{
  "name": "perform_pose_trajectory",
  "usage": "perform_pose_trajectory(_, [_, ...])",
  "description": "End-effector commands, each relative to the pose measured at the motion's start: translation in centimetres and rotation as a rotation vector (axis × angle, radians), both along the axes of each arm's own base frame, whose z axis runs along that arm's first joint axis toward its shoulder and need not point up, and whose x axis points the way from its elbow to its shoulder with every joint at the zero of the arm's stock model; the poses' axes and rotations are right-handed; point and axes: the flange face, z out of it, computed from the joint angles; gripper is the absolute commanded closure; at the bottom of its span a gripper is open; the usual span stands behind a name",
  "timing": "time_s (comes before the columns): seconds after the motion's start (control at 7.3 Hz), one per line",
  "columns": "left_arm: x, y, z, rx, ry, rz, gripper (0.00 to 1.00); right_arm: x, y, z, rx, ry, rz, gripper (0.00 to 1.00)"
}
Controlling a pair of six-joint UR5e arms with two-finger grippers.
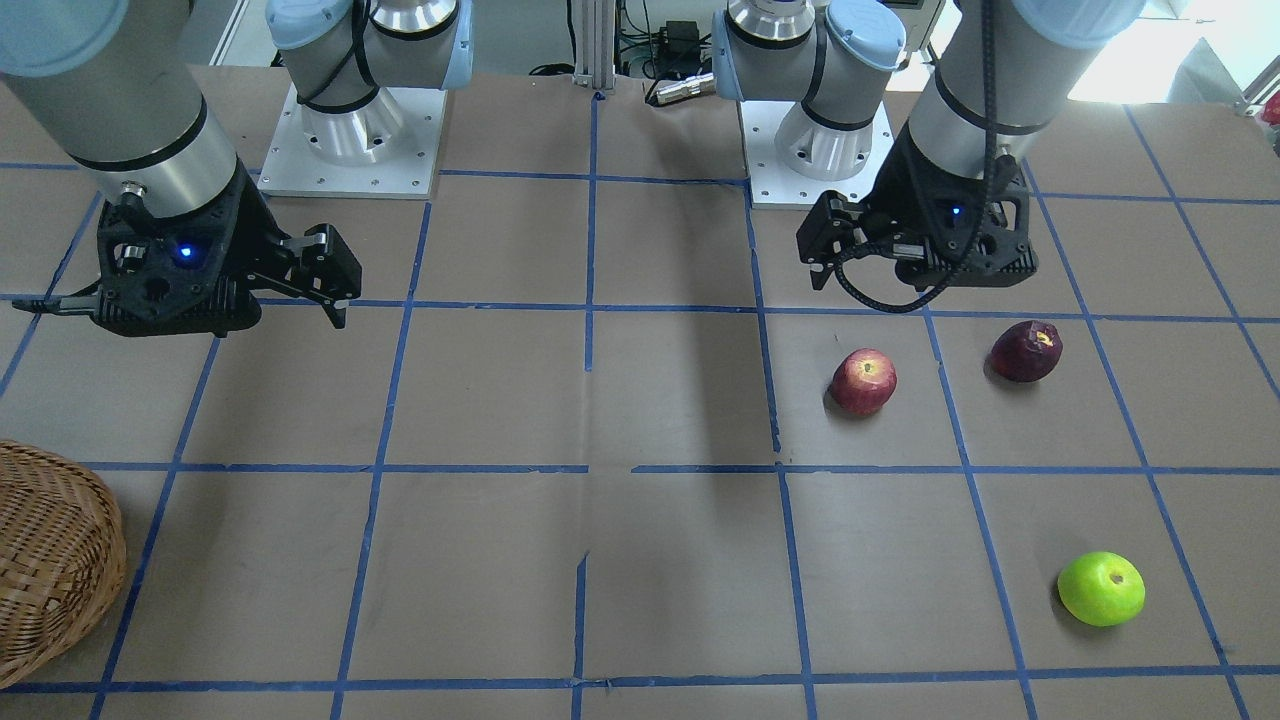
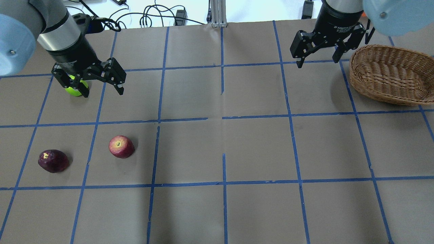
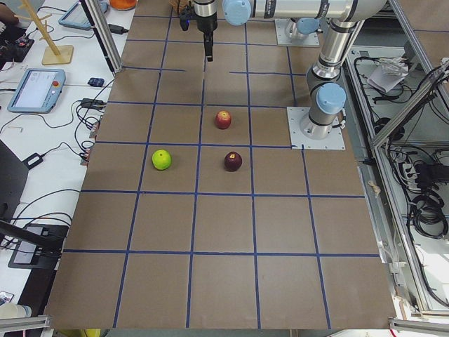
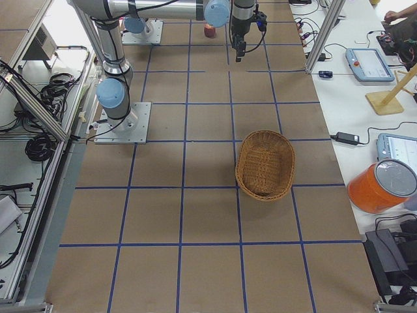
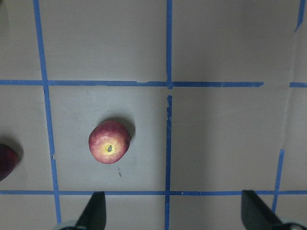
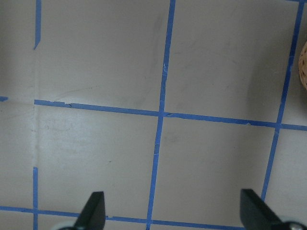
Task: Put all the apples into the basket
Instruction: 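Lower the left gripper and close it on the pinkish-red apple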
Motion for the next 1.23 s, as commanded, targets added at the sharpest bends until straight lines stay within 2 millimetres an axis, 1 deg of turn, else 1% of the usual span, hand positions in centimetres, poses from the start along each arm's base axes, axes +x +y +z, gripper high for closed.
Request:
perform_pose_trajectory(0.0, [3.1,0.7,-6.6,-0.003,0.008,-0.008,0.0,0.0,0.0,0.1,-0.005,0.0,-0.002,0.0])
perform_pose_trajectory(0.14, [3.7,1.0,-10.5,-0.037,-0.007,0.0,0.0,0.0,-0.1,-0.1,0.0,0.0,-0.002,0.0])
perform_pose_trajectory(0.27, [4.7,1.7,-13.8,-0.035,-0.058,-0.007,0.0,0.0,-0.1,-0.2,0.0,0.0,-0.002,0.0])
perform_pose_trajectory(0.41, [5.0,2.8,-16.7,0.014,-0.053,0.003,0.0,0.0,-0.1,-0.2,0.0,0.002,-0.001,0.0])
perform_pose_trajectory(0.55, [5.2,2.5,-18.8,0.019,-0.052,0.007,0.0,0.0,-0.1,-0.3,0.003,0.002,-0.001,0.0])
perform_pose_trajectory(0.82, [5.2,2.1,-21.3,0.06,-0.041,0.006,0.0,0.0,-0.2,-0.3,0.003,0.0,-0.002,0.0])
perform_pose_trajectory(1.1, [5.1,2.5,-23.8,0.115,-0.023,-0.004,0.0,0.1,-0.2,-0.3,0.003,0.0,0.0,0.0])
